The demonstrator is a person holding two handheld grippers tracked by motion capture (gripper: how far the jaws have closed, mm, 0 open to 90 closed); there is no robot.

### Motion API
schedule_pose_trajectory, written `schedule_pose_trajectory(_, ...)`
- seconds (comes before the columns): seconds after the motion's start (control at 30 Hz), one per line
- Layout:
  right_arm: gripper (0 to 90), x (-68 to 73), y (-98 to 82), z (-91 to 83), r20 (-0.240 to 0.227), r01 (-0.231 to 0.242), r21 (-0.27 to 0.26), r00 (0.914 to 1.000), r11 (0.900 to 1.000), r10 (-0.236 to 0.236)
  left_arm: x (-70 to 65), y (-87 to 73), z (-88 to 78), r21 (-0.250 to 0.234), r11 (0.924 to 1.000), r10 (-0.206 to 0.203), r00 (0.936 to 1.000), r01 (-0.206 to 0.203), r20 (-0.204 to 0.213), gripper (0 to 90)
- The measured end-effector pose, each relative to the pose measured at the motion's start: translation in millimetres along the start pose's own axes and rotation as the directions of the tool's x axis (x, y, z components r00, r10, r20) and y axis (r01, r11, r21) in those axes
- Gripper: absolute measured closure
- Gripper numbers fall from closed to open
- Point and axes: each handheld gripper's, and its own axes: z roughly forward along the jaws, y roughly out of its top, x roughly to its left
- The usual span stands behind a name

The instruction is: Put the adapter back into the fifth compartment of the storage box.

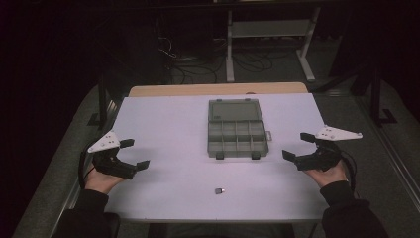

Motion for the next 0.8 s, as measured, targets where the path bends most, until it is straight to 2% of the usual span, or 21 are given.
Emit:
schedule_pose_trajectory(0.13,0.0,0.1,-0.1,0.1,-0.001,0.0,0.0,1.0,1.0,0.0,-4.2,9.0,0.1,0.004,0.9997,0.024,0.9995,-0.024,0.018,0.0)
schedule_pose_trajectory(0.17,0.0,0.2,-0.2,0.4,-0.002,0.001,0.002,1.0,1.0,-0.001,-8.1,16.1,1.0,0.004,0.999,0.045,0.9985,-0.045,0.031,0.0)
schedule_pose_trajectory(0.33,0.0,1.1,-0.5,0.8,-0.006,0.003,0.006,1.0,1.0,-0.003,-15.1,27.1,6.4,0.016,0.9972,0.072,0.9957,-0.073,0.058,0.0)
schedule_pose_trajectory(0.77,0.0,1.6,-0.7,1.0,-0.009,0.007,0.011,0.9999,1.0,-0.007,-23.0,39.0,17.0,0.04,0.9933,0.104,0.9896,-0.109,0.099,0.0)
schedule_pose_trajectory(0.8,0.0,1.5,-0.8,1.1,-0.009,0.006,0.013,0.9999,1.0,-0.006,-24.6,41.1,18.6,0.041,0.9927,0.108,0.9878,-0.113,0.112,0.0)
